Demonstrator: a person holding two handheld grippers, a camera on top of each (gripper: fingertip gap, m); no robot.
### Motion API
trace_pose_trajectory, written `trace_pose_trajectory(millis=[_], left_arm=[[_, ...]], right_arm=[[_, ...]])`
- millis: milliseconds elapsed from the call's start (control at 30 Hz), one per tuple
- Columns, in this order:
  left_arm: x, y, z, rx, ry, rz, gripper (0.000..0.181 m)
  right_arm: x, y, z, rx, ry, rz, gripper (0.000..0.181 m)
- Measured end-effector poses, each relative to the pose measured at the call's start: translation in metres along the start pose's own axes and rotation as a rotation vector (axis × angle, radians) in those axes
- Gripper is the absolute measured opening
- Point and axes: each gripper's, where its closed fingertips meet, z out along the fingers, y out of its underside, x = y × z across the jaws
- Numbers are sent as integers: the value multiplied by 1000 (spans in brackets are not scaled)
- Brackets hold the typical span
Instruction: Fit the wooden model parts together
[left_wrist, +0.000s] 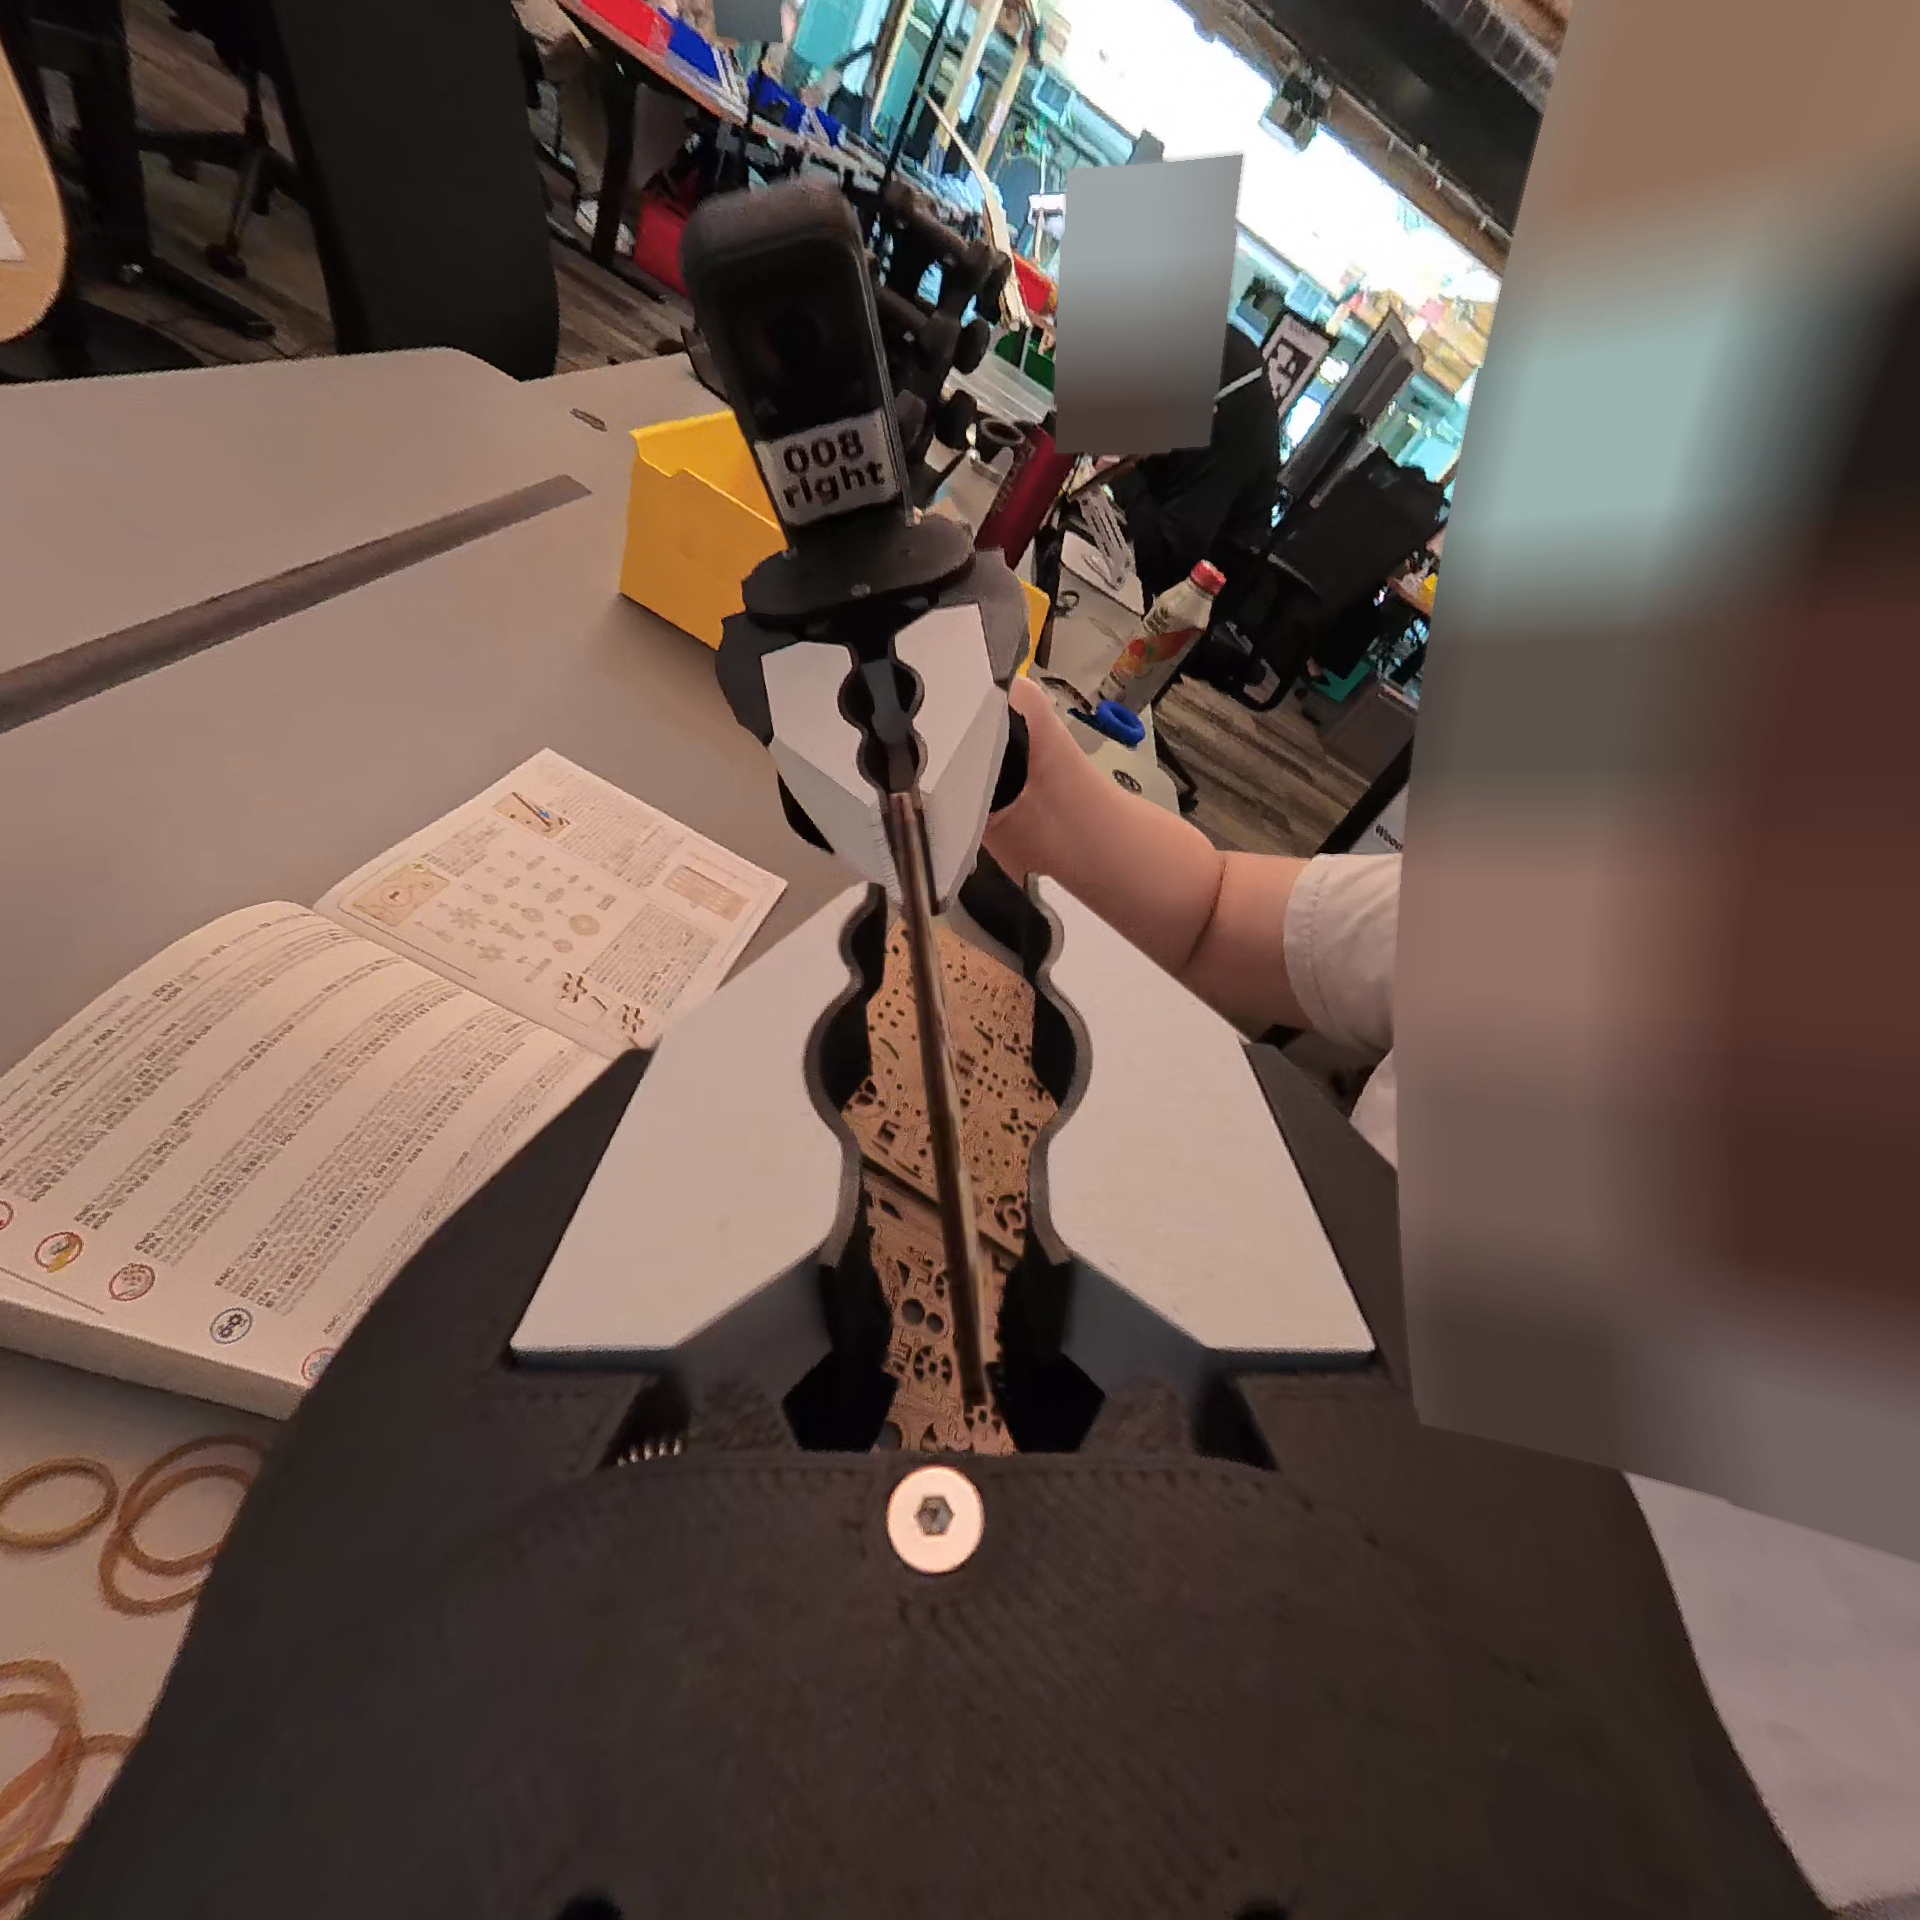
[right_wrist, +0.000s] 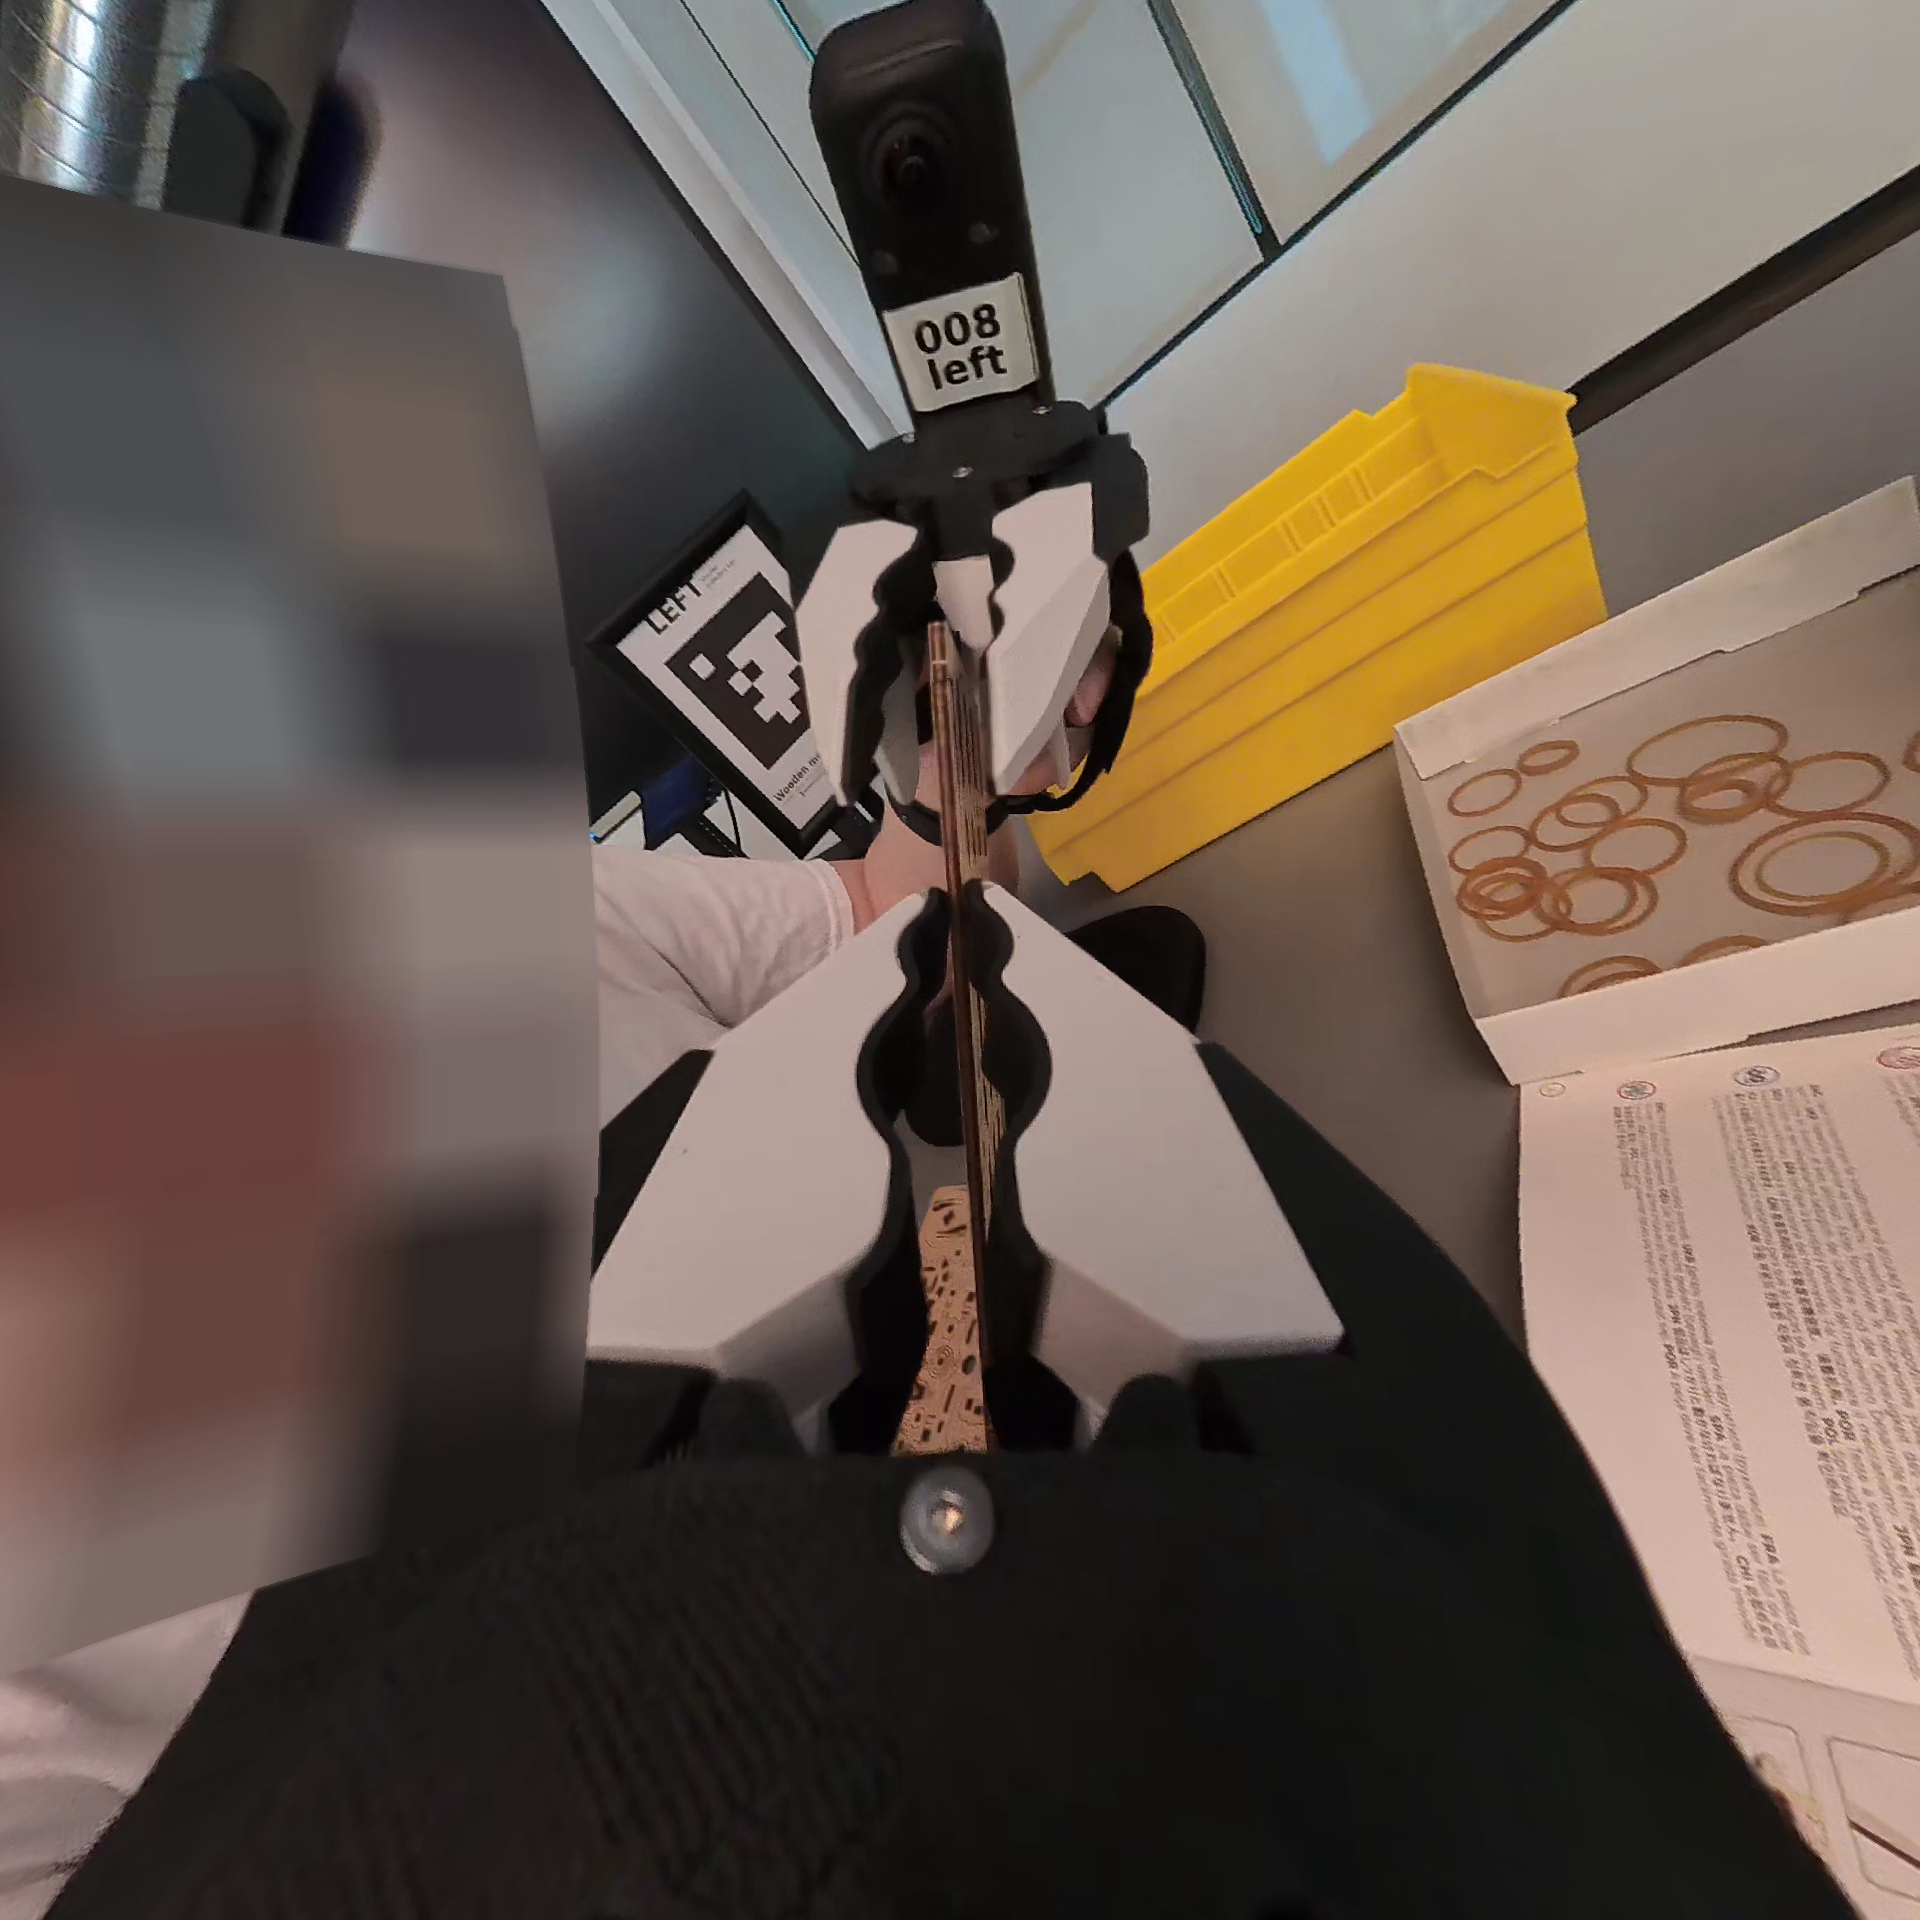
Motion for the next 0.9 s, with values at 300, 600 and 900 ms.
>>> trace_pose_trajectory(millis=[300,600,900], left_arm=[[-1,6,2,-59,-94,152,0],[3,8,4,-87,-126,196,1],[6,11,8,-95,-114,181,2]], right_arm=[[-5,-4,0,-15,71,-183,3],[-14,-8,2,-61,222,-432,9],[-10,-1,4,-129,281,-454,2]])
